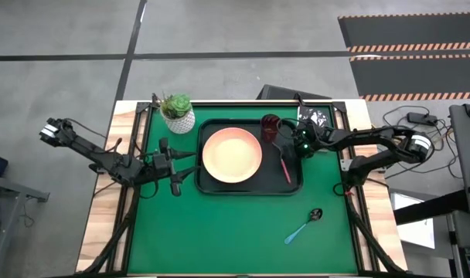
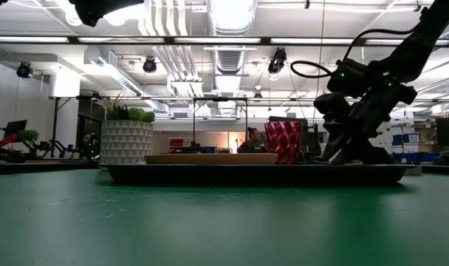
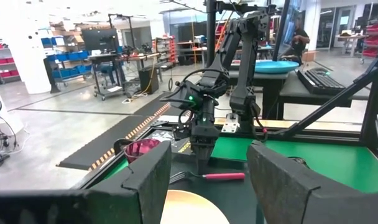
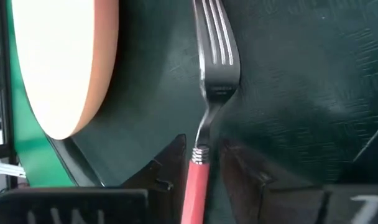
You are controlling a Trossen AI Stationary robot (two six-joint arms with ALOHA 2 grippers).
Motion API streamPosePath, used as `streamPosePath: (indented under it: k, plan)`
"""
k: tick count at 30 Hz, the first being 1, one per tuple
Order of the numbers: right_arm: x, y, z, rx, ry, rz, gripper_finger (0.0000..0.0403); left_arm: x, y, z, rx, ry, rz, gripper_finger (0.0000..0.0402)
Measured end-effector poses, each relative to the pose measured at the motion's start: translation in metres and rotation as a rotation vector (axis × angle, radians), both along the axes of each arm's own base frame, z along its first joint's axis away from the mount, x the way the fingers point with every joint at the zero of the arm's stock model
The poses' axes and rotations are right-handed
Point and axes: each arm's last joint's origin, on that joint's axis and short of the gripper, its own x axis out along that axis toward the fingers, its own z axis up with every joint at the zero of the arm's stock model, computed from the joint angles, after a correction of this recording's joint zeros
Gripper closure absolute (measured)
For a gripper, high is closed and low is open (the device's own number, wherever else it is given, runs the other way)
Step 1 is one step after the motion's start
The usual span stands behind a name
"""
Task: Pick and place plate/cup/fork/spoon on tray
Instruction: Put the pink fork on the dark green serving tray to the right of the orange plate
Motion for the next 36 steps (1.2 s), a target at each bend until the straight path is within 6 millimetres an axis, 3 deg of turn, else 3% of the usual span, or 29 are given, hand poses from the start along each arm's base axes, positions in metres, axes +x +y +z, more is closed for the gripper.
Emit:
streamPosePath:
  k: [10,18,27,36]
  plan:
    - [0.000,0.001,0.004,0.031,-0.027,-0.008,0.0305,0.000,0.000,0.000,0.000,0.001,0.000,0.0212]
    - [0.012,-0.005,0.032,-0.057,-0.090,0.013,0.0312,0.000,0.000,-0.001,0.001,0.004,0.000,0.0212]
    - [0.023,0.012,0.067,-0.222,0.310,0.107,0.0310,0.000,0.000,-0.002,0.003,0.007,0.000,0.0212]
    - [0.038,0.049,0.069,-0.262,0.381,0.158,0.0310,0.000,0.000,-0.004,0.006,0.013,0.000,0.0212]
